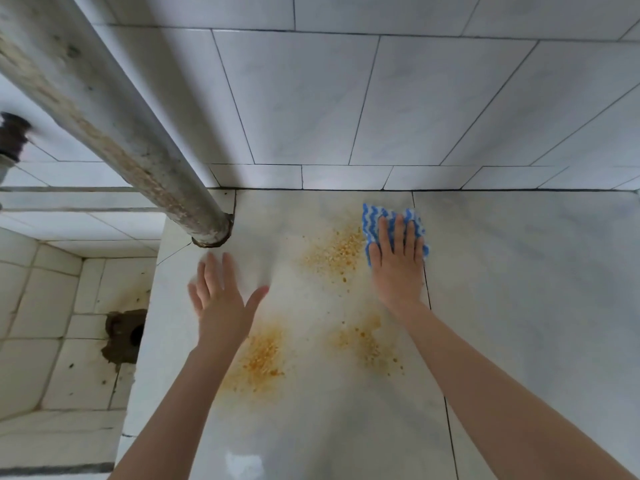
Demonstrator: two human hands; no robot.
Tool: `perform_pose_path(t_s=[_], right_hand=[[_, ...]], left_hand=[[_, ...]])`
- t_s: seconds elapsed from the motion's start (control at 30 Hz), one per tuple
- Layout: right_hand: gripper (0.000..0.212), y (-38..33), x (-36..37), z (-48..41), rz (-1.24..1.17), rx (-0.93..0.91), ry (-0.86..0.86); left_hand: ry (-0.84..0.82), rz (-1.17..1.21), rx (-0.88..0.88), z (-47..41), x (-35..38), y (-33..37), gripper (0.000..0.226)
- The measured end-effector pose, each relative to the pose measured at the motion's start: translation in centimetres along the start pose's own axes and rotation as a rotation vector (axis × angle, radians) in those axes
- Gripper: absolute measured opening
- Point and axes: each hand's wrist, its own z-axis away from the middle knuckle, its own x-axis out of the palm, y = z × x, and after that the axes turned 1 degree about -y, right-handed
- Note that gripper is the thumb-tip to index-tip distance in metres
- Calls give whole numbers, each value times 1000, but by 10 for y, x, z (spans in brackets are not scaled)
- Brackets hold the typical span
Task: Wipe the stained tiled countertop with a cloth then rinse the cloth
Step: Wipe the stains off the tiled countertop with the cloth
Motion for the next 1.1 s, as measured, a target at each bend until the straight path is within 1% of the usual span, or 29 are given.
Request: perform_pose_path(t_s=[0.07,0.13,0.2,0.27,0.33,0.4,0.5,0.57,0.67,0.73,0.8,0.93,1.0,1.03,1.1], right_hand=[[62,-26,3,3,8,-91,0],[58,-54,9,16,7,-194,46],[55,-69,11,30,-31,-291,35],[55,-65,10,36,-31,-389,-15],[55,-48,9,31,-7,-463,-4],[58,-21,6,17,73,-420,-34],[68,27,-1,-17,101,-202,-71],[70,42,-6,-33,80,-88,-33],[55,15,-12,-42,35,53,12],[53,-19,-11,-44,-25,62,17],[54,-55,-4,-42,-32,-46,17],[51,-117,16,-16,-36,-342,-11],[54,-124,17,-3,-45,-472,0],[56,-119,16,0,-47,-526,-4],[52,-94,14,3,-27,-606,-41]], left_hand=[[-3,-10,1,0,1,-1,89],[0,-15,2,1,2,0,88],[-10,-21,-8,1,2,0,87],[-16,-30,-13,1,2,1,87],[-17,-32,-14,1,2,1,87],[-25,-37,-14,1,1,1,87],[-29,-30,-16,1,1,1,87],[-26,-35,-16,1,1,0,88],[-18,-37,-15,1,3,-1,89],[-17,-34,-12,1,3,-2,89],[-11,-29,-6,2,3,-2,89],[2,-16,-3,3,1,-2,87],[14,-7,-3,2,1,-2,89],[19,-10,-3,2,2,-2,91],[30,-18,4,2,2,-3,94]])
